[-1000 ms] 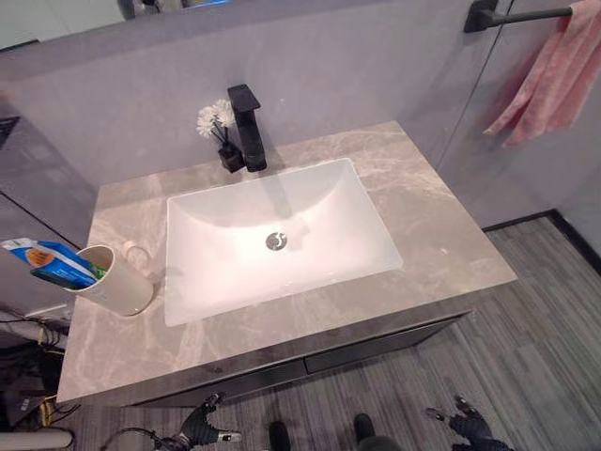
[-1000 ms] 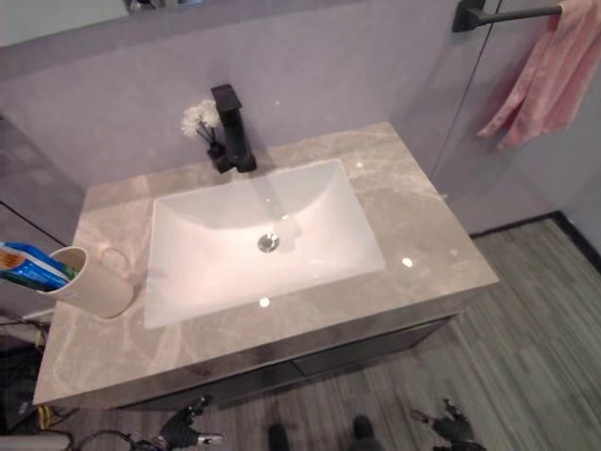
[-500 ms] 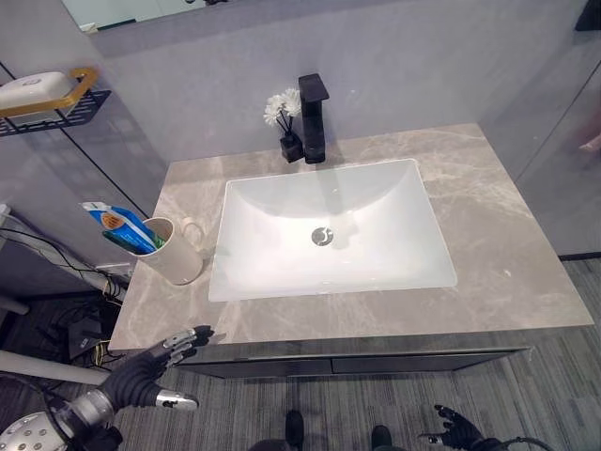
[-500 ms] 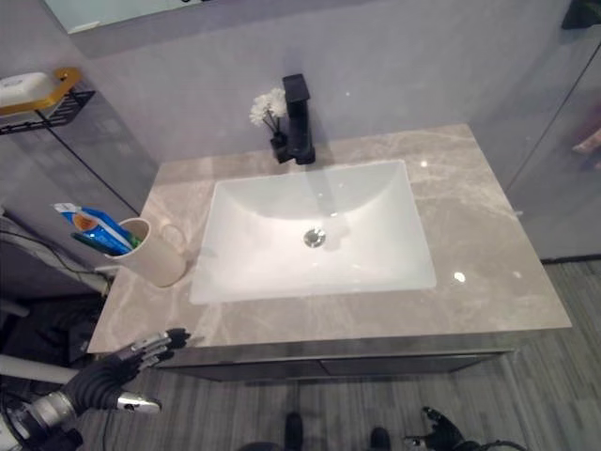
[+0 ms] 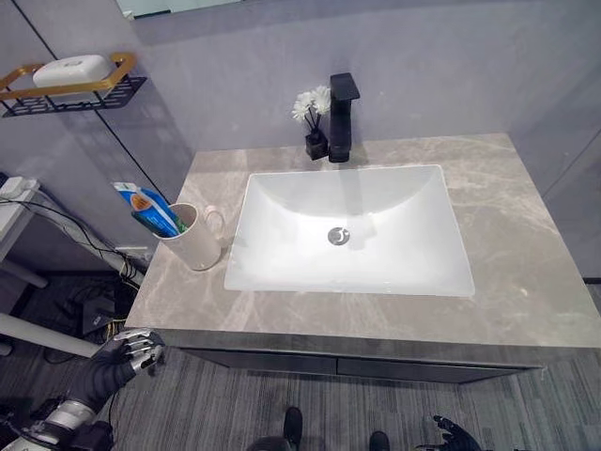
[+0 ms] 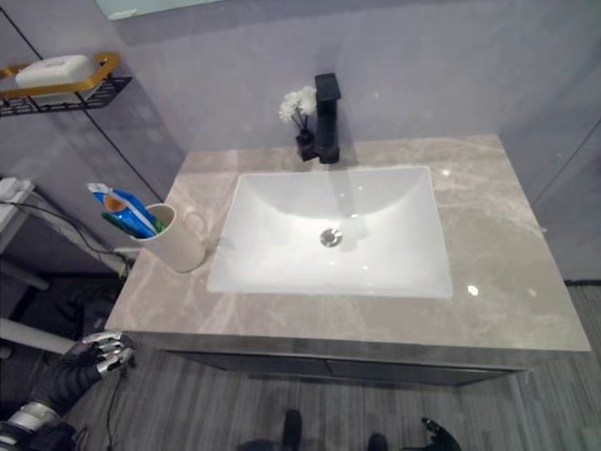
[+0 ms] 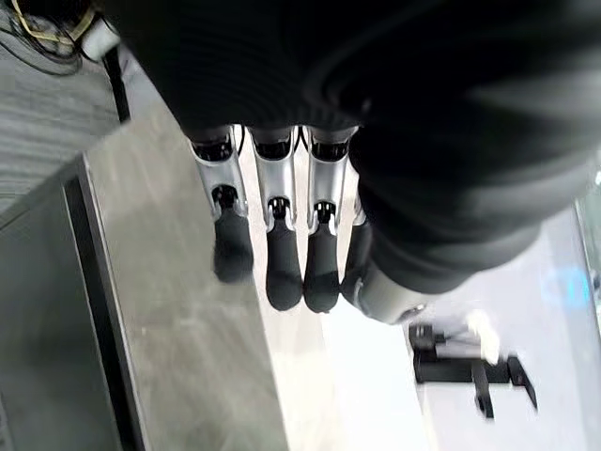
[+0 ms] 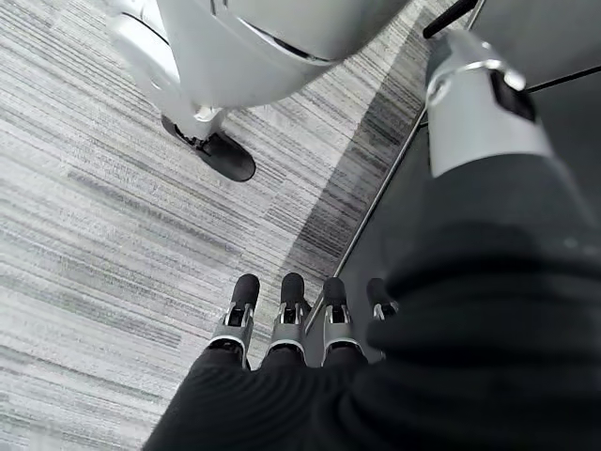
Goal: Put brush and paste in cup on sink, flatten towel.
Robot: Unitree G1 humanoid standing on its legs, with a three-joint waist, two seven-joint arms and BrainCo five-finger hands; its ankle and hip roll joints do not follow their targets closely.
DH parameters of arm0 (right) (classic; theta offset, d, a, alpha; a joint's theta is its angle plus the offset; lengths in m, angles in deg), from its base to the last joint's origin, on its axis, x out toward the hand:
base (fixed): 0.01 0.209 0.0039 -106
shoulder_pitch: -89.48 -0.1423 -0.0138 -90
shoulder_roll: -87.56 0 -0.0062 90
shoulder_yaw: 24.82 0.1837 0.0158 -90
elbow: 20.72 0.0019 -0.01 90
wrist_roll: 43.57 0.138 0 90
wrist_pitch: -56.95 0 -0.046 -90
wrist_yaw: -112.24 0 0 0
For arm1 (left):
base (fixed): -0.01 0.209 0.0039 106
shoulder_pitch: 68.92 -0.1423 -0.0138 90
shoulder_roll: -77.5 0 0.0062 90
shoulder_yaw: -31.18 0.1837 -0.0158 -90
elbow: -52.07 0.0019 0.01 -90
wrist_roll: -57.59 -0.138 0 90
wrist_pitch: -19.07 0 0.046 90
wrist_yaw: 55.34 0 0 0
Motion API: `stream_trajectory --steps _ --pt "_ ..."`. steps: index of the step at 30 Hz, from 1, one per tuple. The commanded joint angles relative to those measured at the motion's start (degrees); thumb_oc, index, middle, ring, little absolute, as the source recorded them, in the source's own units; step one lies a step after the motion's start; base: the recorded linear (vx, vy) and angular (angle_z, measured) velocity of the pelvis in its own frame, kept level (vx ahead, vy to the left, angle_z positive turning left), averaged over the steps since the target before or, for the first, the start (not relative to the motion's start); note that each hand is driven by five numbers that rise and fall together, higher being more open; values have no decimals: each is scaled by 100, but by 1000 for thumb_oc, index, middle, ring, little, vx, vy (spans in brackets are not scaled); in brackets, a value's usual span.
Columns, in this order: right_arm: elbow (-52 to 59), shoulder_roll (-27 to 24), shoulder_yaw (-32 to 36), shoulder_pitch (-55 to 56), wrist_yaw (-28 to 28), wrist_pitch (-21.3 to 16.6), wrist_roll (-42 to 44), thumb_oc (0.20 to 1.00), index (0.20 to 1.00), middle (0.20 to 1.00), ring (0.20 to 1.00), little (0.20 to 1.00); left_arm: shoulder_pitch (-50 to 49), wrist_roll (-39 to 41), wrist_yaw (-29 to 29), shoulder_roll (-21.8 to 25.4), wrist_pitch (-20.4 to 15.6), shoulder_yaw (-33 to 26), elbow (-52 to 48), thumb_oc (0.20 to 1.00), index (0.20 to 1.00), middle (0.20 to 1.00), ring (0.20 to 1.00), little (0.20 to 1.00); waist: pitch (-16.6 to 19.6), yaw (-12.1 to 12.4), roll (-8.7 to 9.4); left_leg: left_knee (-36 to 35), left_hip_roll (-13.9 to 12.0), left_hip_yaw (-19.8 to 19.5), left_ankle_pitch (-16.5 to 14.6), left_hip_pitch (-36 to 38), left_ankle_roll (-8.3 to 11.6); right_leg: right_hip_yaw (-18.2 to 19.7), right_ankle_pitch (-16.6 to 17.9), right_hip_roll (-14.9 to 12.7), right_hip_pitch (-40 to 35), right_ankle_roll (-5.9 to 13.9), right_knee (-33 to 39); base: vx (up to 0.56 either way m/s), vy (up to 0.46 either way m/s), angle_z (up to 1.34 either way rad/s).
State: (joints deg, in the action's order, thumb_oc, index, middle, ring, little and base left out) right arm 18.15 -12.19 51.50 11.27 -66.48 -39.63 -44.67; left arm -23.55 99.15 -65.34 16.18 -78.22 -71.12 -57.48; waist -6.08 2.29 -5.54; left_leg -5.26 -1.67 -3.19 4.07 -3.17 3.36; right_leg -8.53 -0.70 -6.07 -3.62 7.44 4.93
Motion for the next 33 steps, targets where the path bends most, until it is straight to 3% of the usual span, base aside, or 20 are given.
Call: stream_trajectory --steps 1,10,23,33 --pt "238 -8 41 -133 -138 -200 150 1000 1000 1000 1000 1000 401 -194 197 -90 -392 -388 -152 200 200 200 200 200 -223 -93 189 26 -211 384 -55 135 115 49 404 -117 393 43 7 0 0 0" --pt "155 16 88 -292 -257 -115 158 1000 1000 1000 1000 1000 1413 -415 570 -275 -497 -114 85 200 200 200 200 200 -463 -271 190 26 -270 399 -24 -103 105 84 396 -57 811 -62 -243 -28 -4 1" --pt "377 -182 158 -527 -443 -123 162 1000 1000 1000 1000 1000 1985 -458 754 -319 -466 238 272 200 200 200 200 200 -603 -420 105 26 -304 557 48 -391 143 294 441 -1 1234 -93 -249 -2 -5 -4" --pt "467 -272 198 -711 -506 -127 265 1000 1000 1000 1000 1000 2303 -751 972 -380 -514 117 571 200 200 200 200 200 -731 -443 126 26 -329 597 54 -557 151 382 430 51 1471 -124 -286 0 -7 -6"
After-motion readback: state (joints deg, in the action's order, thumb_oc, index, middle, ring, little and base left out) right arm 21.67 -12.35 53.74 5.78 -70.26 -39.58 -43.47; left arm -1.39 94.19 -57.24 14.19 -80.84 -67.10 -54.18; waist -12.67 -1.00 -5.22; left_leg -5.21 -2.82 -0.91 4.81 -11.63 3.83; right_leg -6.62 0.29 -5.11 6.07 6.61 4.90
